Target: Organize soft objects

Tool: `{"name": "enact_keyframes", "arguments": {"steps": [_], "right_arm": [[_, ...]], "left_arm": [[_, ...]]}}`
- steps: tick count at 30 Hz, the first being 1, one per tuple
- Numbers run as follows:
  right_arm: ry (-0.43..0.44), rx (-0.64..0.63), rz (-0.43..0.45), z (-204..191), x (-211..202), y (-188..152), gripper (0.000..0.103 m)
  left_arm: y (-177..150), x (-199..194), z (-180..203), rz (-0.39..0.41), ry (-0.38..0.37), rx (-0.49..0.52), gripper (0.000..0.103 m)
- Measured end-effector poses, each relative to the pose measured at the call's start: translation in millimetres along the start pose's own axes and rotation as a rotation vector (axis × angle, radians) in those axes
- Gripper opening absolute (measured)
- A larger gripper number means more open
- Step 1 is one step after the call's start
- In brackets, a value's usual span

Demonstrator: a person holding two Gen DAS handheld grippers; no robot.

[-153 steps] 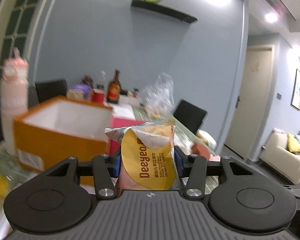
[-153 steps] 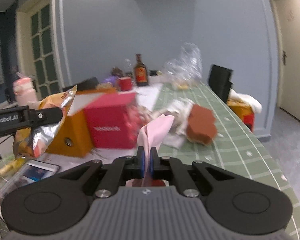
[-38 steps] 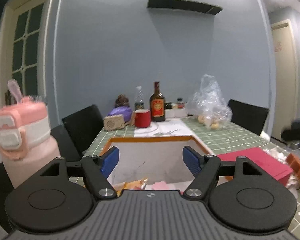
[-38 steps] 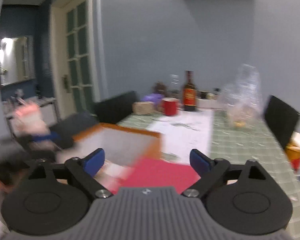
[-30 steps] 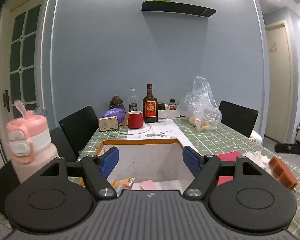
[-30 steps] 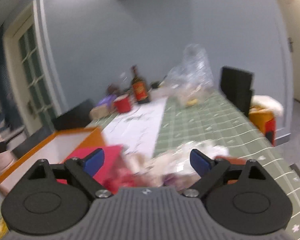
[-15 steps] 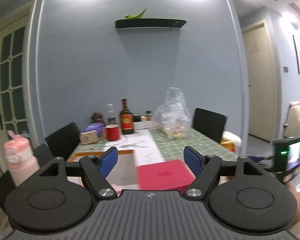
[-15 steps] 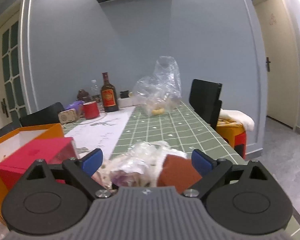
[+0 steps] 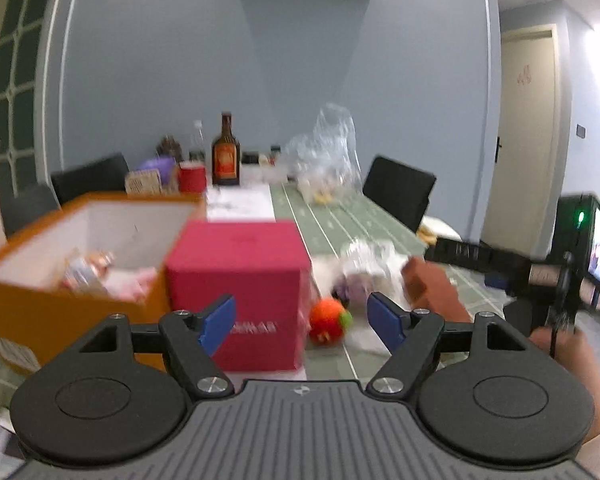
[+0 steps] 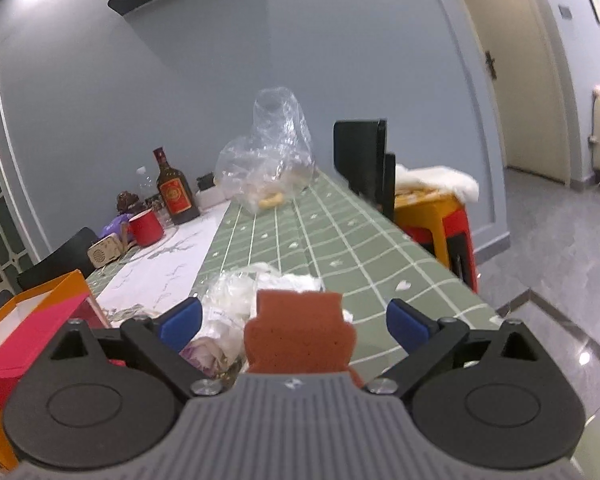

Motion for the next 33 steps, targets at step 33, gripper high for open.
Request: {"name": "enact_keyframes", "arguments": {"steps": [33], "right_arm": [[-0.084, 0.037, -0.014, 29, 8, -7, 0.065]], "left_arm": [[-33, 52, 46, -0.149, 0.175, 0.0, 0.082]]}}
Point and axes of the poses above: each gripper's, at about its wrist camera, not at the fingertips, and x roughly the way its jaws point, z to its right, y to its top, the point moved 10 cm from there along x, roughly the way its jaws point, and after that the axes turned 6 degrees about -x, right-handed, at the moved point
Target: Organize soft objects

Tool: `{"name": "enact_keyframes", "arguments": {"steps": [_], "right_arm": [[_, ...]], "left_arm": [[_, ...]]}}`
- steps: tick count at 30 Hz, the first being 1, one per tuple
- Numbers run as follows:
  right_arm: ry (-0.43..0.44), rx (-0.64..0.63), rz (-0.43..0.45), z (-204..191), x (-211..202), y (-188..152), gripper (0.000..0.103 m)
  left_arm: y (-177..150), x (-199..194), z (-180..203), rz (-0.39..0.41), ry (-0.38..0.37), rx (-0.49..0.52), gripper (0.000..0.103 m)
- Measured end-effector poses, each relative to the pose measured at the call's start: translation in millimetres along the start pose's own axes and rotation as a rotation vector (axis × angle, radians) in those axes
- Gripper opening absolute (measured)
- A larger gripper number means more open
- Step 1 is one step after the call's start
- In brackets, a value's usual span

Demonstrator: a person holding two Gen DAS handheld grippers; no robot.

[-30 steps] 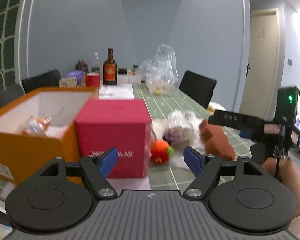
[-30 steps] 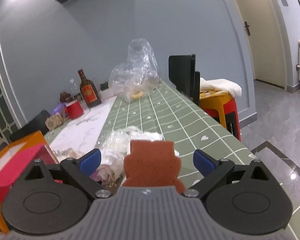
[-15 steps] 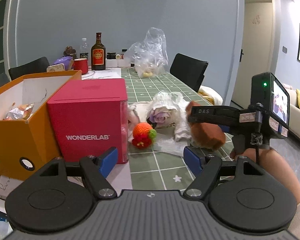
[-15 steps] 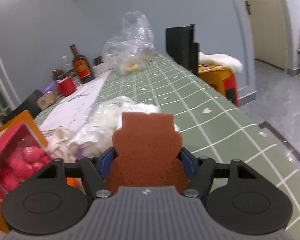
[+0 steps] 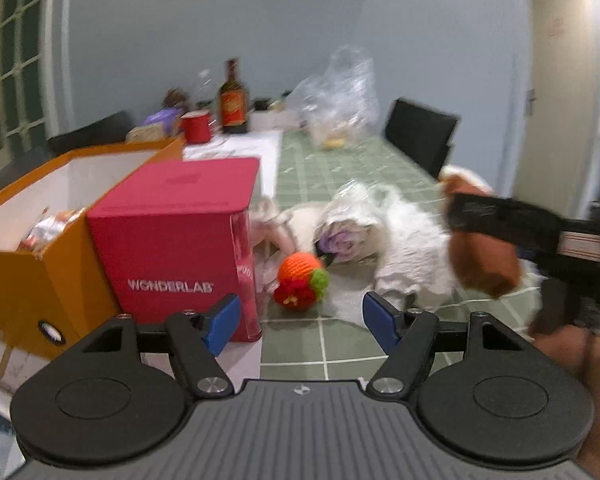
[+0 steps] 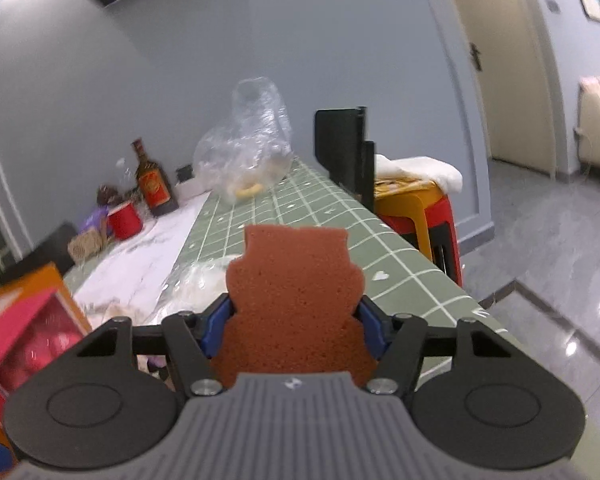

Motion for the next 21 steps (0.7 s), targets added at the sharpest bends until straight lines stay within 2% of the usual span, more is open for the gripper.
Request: {"name": "enact_keyframes", "arguments": {"steps": [3, 7, 14, 19, 21], "right_arm": [[-0.041, -0.01, -0.008, 8, 1, 0, 0.065], [-0.053, 0.01, 0.005, 16, -2, 2, 0.065], [-0.095, 0.114, -0.03, 44, 1, -4, 0.065], [-0.094, 0.189, -0.063, 57, 3, -10, 0.065], [-0.092, 0.206, -0.06, 57, 3, -8, 0.065]], "left_arm": [[2, 14, 4, -0.01, 0.073, -0.054, 0.083], [2, 33, 5, -0.039, 0.219, -0.181, 0.083], [16, 42, 14, -0.024, 0.305, -0.317, 0.084], [25, 57, 23, -0.063, 0.373, -0.303, 0.084], [26, 63, 23, -0.082, 0.435, -0.277, 0.084]]}}
Point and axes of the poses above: each gripper's, at about its wrist camera, not at the fingertips, and x roughly the way its jaws point, z to its right, y to its top, the point moved 10 cm from there along x, roughly the way its jaws point, and after that the axes turned 6 degrees about -x, right-handed, at the moved point
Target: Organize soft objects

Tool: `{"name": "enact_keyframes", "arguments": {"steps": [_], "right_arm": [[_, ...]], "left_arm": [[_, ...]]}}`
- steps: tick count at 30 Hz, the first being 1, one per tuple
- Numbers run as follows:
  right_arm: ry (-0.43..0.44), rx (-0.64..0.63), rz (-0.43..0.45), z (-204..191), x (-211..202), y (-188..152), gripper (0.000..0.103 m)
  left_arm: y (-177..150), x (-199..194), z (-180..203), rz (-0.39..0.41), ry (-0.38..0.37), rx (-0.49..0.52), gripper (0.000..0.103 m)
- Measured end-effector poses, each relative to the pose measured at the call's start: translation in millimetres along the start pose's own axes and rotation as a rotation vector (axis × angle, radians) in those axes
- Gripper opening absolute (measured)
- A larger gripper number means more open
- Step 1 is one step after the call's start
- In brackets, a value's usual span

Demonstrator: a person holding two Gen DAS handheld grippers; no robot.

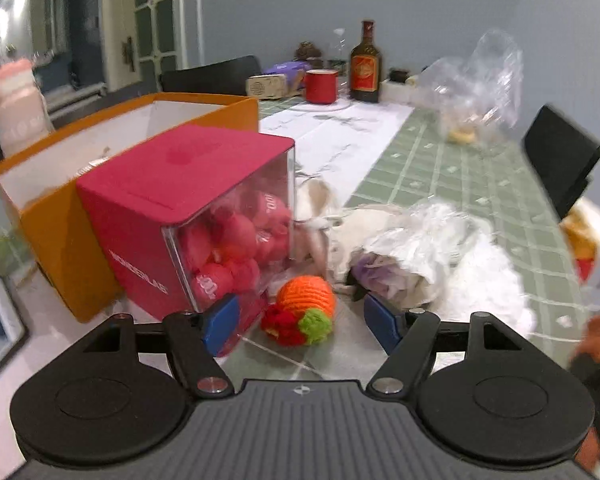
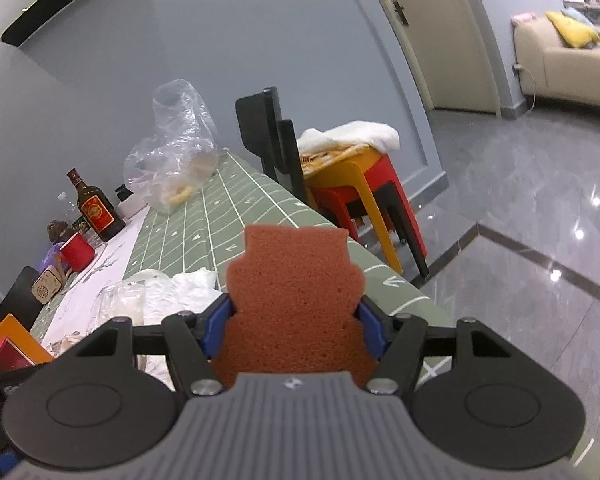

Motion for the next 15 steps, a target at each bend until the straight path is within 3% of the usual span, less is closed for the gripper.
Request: {"name": "enact_keyframes", "arguments": {"steps": [7, 12, 15], "right_arm": [[-0.002, -0.019, 0.016, -2, -5, 1, 0.065], [-0.027, -0.091, 0.034, -9, -10, 3, 0.065], [-0.032, -0.134, 0.039, -15, -11, 2, 0.065]], "left_arm": [[-9, 27, 4, -0.043, 0.114, -0.029, 0.082], [-20, 48, 5, -0.097, 0.126, 0.006, 0.071], [-19, 47, 5, -0.072, 0.122, 0.011, 0.058]]}}
Point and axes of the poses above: each gripper's, at about its wrist camera, not at the fingertips, and x roughly the way its jaws point, z to its right, y to its top, the point moved 10 cm from there along x, roughly the way its jaws point, and after that the axes turned 6 degrees about -x, right-handed, at the moved point
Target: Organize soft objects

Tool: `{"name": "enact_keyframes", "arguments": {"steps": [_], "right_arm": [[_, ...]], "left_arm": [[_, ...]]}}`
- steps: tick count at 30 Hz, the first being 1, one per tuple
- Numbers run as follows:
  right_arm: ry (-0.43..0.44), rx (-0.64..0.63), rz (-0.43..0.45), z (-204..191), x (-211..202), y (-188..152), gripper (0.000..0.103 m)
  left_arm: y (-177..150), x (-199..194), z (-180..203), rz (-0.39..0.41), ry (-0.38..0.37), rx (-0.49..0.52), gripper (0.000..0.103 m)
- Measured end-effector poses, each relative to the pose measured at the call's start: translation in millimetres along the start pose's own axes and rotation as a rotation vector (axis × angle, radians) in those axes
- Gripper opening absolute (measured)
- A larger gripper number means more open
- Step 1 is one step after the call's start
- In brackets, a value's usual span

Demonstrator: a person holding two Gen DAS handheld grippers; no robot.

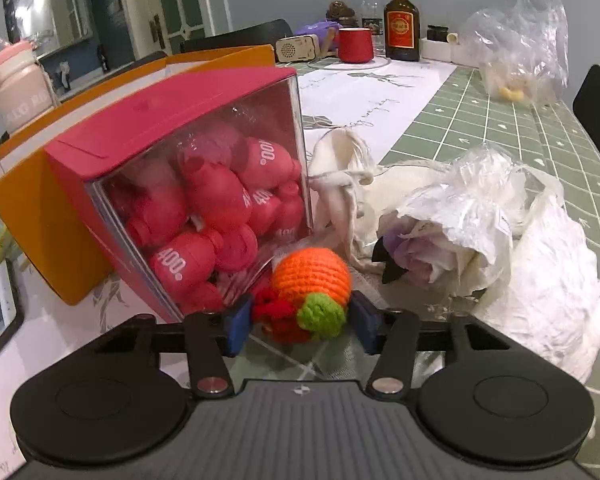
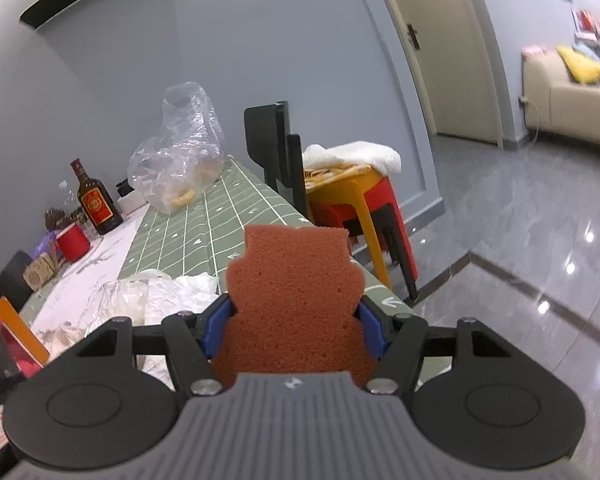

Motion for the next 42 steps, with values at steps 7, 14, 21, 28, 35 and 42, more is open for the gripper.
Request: {"name": "enact_keyframes", "arguments": {"steps": [7, 14, 21, 28, 35, 42], "right_arm": [[0.023, -0.039, -0.021, -8, 2, -5, 0.065], [0.035, -0.065, -0.039, -16, 5, -9, 0.065], [0.044, -0.121, -0.061, -28, 6, -15, 0.065], [0.135, -0.078, 0.03, -39, -36, -5, 0.065], [0.209, -0.164, -0.001, -51, -109, -50, 0.066], [0.236, -0.233, -0.123, -56, -128, -105, 0.067]], "left_arm": [[-6, -17, -10, 0.028, -0.044, 0.042, 0.057], [-11, -35, -33, 0.009, -0.158, 0.06, 0.057], [-19, -60, -62, 0.085, -0.281, 0.141, 0.057], [-25, -80, -100, 0.143, -0.417, 0.222, 0.056], [-38, -99, -135, 0.245, -0.561, 0.302, 0.056], [-53, -88, -141, 0.196, -0.629, 0.343, 0.056]]}}
Point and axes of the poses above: each gripper's, at about its wrist camera, not at the fingertips, and x roughly the way its jaws point, z to its right, y to its top, the point moved 10 cm from there along x, roughly the way its jaws point, and after that the axes turned 6 degrees about -x, right-handed, at the moved point
